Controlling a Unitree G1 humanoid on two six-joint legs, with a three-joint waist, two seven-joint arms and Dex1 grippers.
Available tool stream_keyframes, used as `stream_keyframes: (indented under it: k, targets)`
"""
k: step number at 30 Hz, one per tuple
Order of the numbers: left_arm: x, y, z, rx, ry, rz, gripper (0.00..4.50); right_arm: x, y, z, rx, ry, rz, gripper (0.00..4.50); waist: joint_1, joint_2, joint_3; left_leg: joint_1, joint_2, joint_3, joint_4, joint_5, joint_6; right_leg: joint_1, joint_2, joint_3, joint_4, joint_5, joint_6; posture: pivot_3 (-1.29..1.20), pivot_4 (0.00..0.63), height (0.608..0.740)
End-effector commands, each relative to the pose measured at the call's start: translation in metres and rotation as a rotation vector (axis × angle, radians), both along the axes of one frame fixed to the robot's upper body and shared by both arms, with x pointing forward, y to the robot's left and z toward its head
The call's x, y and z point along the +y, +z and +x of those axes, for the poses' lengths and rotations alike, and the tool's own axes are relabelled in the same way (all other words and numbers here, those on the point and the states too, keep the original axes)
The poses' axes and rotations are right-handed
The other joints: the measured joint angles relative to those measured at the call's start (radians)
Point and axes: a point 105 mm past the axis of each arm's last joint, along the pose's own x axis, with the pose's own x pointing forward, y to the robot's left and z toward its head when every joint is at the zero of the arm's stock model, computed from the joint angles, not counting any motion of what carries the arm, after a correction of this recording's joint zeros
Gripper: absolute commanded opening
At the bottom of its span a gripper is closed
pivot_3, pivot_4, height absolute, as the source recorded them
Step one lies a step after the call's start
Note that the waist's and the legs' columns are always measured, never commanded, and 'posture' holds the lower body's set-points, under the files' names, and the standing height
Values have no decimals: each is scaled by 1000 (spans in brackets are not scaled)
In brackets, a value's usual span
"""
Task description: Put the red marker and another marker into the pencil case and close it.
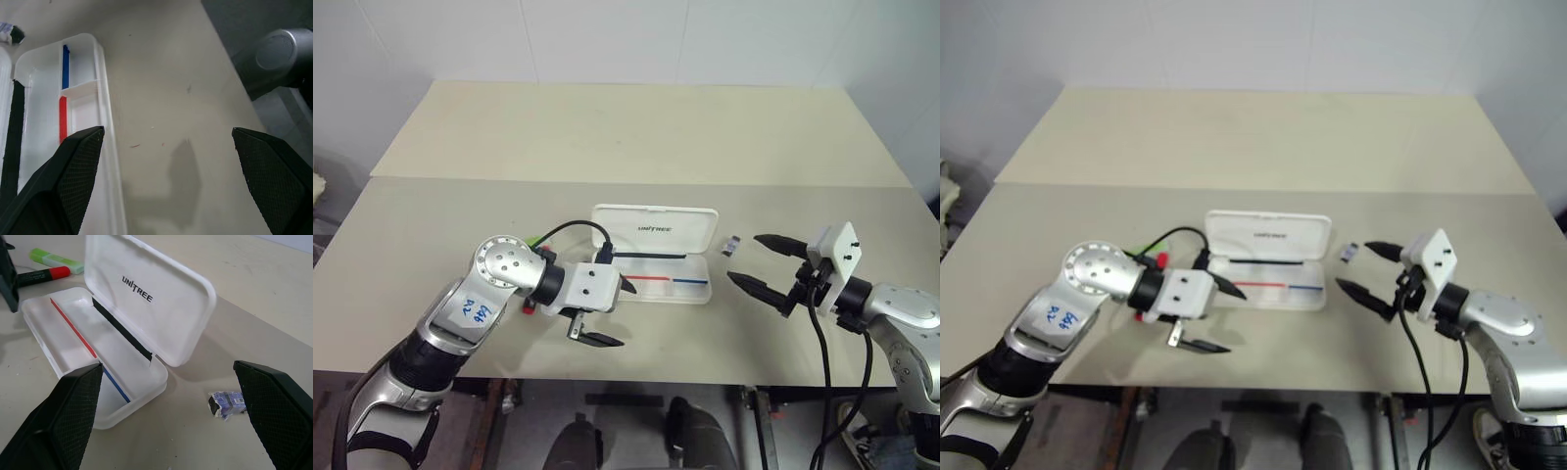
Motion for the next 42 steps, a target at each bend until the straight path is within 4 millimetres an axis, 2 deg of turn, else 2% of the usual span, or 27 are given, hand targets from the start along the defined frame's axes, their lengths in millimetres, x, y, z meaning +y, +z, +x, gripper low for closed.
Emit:
stream_keyframes:
  k: [1,6,13,18,23,26,32,37,42]
  targets:
    - [1,20,-5,-59,15,-64,4459,4,8,-3,-27,28,-9,4500,0,0,0,0,0,0,0,0,0,0,0,0,0,0,0,0,150,740]
    - [5,47,-6,-126,93,-174,4459,6,9,-9,-21,64,-2,4500,1,0,0,0,0,0,0,0,0,0,0,0,0,0,0,0,150,740]
    - [9,87,11,-234,329,-415,4459,31,23,-25,-49,233,85,4500,1,0,0,1,0,0,0,0,0,1,0,1,0,0,0,0,150,740]
    - [41,91,27,-274,624,-455,4459,36,23,-38,-18,361,71,4500,-1,-1,0,2,0,0,0,0,0,1,0,1,0,0,1,0,150,740]
    - [83,78,37,-277,963,-432,4459,21,22,-41,-22,409,26,4500,0,-1,1,2,0,1,0,0,0,1,0,1,0,0,1,0,150,740]
    - [103,66,37,-266,1144,-413,4459,11,18,-41,-18,432,8,4500,2,-2,1,2,0,1,0,0,0,1,0,2,0,0,1,0,150,740]
    - [111,46,30,-229,1324,-397,4459,-3,11,-38,4,425,40,4500,1,-3,1,2,0,1,0,-1,-1,1,0,2,0,0,1,0,150,740]
    - [105,26,25,-157,1418,-388,4459,-13,-3,-38,43,402,19,4500,1,-3,1,3,0,1,0,-1,-1,2,0,2,0,0,0,0,150,740]
    - [112,4,19,-67,1565,-360,4459,-13,-1,-34,31,374,39,4500,-1,-3,1,4,0,2,0,-1,-1,2,1,3,0,1,0,0,150,740]
